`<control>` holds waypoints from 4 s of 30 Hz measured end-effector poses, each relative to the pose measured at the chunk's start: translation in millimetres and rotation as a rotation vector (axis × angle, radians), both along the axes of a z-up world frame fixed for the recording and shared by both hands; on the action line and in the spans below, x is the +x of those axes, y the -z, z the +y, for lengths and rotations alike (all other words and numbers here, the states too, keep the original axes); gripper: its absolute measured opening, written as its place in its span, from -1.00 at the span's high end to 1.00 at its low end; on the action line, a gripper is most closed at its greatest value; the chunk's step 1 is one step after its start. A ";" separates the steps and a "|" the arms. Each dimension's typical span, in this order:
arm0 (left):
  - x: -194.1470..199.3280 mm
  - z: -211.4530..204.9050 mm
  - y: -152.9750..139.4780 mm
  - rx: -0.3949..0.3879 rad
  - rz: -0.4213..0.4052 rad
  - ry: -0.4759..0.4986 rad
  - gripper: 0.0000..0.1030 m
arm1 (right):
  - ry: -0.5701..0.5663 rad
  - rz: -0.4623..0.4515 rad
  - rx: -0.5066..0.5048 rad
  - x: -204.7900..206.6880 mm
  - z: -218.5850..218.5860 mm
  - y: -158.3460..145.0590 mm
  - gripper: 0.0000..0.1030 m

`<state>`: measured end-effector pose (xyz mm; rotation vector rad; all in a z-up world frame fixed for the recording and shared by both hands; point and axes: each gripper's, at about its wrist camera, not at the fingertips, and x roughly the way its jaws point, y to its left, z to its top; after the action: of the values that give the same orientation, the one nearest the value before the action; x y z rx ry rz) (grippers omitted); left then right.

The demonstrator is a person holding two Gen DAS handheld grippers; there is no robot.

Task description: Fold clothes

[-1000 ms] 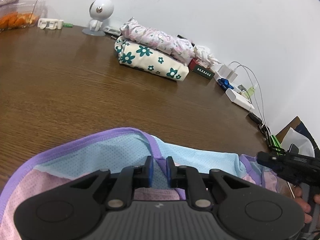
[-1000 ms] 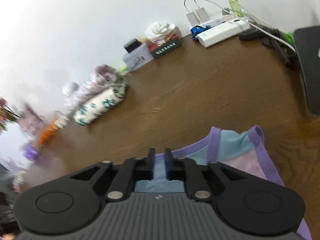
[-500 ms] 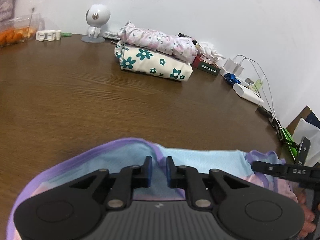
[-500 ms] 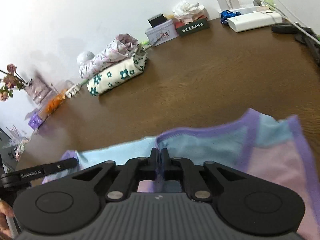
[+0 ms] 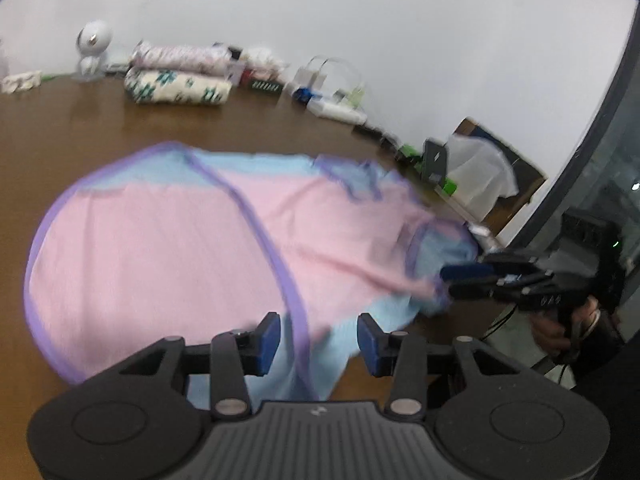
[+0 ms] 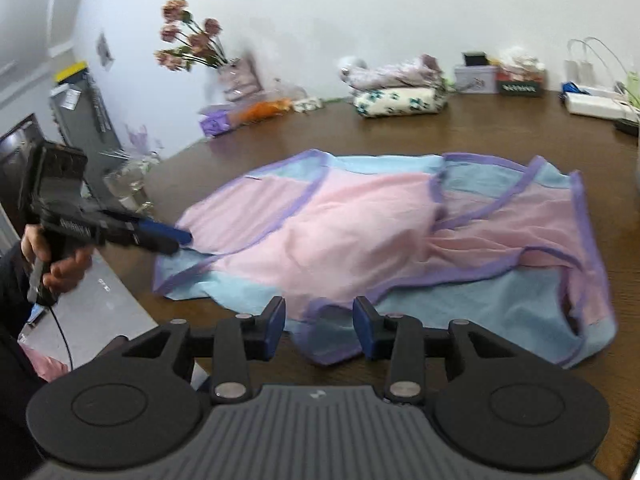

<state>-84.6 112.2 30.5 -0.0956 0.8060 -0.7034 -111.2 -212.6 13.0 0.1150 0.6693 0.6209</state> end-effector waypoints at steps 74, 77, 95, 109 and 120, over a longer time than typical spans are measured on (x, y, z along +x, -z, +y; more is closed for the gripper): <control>0.8 -46.7 20.4 0.105 -0.161 0.021 0.49 | 0.563 0.258 0.347 57.7 -81.0 17.2 0.04; 0.6 -46.3 20.6 0.105 -0.165 0.025 0.46 | 0.518 0.169 0.290 52.9 -66.7 2.3 0.03; -2.4 -46.5 21.3 0.097 -0.175 0.022 0.41 | 0.558 0.137 0.212 58.5 -35.4 4.9 0.24; -3.4 -46.2 22.1 0.089 -0.182 0.022 0.40 | 0.466 0.245 0.551 65.2 -28.3 9.2 0.95; -3.3 -45.0 23.2 0.082 -0.186 0.025 0.39 | 0.702 0.131 0.328 43.3 -54.1 0.7 0.23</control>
<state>-87.9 67.1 7.3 0.0532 0.6580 -0.6909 -67.9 -266.7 12.3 0.6710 0.5975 0.0378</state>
